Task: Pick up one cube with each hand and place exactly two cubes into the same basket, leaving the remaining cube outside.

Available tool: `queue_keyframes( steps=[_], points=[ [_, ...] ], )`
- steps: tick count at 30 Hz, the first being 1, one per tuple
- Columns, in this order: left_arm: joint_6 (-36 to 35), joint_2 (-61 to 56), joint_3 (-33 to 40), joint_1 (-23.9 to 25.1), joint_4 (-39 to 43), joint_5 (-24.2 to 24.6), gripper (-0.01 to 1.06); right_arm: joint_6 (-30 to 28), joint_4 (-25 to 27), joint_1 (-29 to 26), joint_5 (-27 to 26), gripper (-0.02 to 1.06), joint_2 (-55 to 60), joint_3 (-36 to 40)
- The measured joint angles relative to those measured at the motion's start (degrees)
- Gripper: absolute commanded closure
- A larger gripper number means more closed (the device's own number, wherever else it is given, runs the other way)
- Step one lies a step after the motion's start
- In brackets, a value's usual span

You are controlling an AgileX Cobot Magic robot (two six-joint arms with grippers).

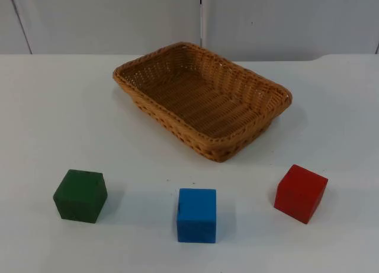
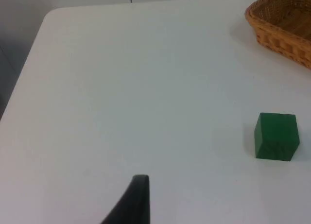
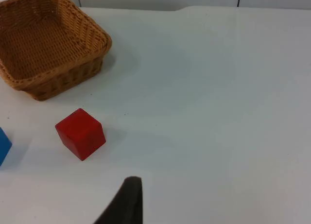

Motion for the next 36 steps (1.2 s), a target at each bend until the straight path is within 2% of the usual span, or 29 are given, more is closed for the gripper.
queue_keyframes(
  steps=[8,22,36],
  points=[
    [-0.1,0.0,-0.3,0.0,-0.1,-0.1,0.0,-0.5,0.0,0.0,0.2,-0.01,0.8,-2.6],
    [-0.1,9.6,-2.8,0.0,-1.7,-5.9,0.0,-1.2,0.1,0.0,-2.4,-0.01,16.4,-10.7],
    [-0.1,15.0,-3.8,0.0,-4.6,-8.4,0.0,-1.8,1.1,0.0,-3.0,-0.01,23.3,-11.1]
  ],
)
